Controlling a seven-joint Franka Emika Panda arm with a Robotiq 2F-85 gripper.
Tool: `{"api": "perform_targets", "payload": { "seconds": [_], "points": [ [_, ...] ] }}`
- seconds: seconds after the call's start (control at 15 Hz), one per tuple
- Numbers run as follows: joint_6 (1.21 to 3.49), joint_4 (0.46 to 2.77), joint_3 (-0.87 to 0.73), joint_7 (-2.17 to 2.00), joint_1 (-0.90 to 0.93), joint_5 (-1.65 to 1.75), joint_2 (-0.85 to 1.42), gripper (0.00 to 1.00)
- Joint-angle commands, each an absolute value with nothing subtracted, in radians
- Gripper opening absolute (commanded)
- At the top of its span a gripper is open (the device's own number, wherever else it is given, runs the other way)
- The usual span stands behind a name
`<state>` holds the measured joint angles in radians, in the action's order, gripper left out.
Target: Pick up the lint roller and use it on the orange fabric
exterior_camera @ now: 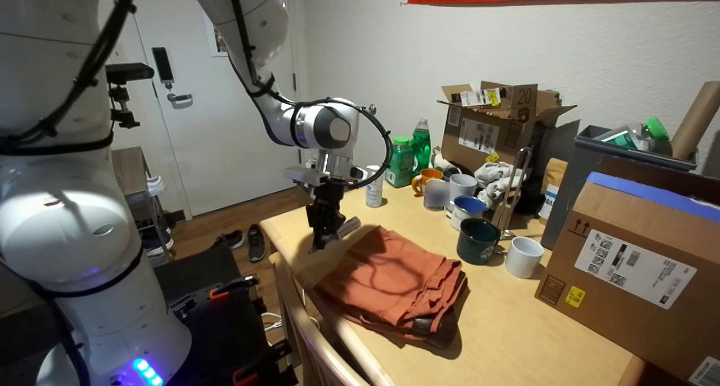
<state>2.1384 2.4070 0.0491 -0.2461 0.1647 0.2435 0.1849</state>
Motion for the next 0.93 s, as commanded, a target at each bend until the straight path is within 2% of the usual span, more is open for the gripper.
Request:
{"api": "perform_targets", "payload": {
  "seconds": [0.0,0.47,0.53,0.87],
  "points": [
    [2.135,2.411,0.083,-0.25,0.173,0.243,0.157,0.03],
    [2.204,2.377,0.107,-0.186,0.167,0.227,0.193,0.03],
    [2.189,2.389,0.103,-0.217,0.174,0.241,0.186,0.11],
    [2.194,2.382,0.103,-0.215,0.174,0.241,0.194,0.11]
  ]
}}
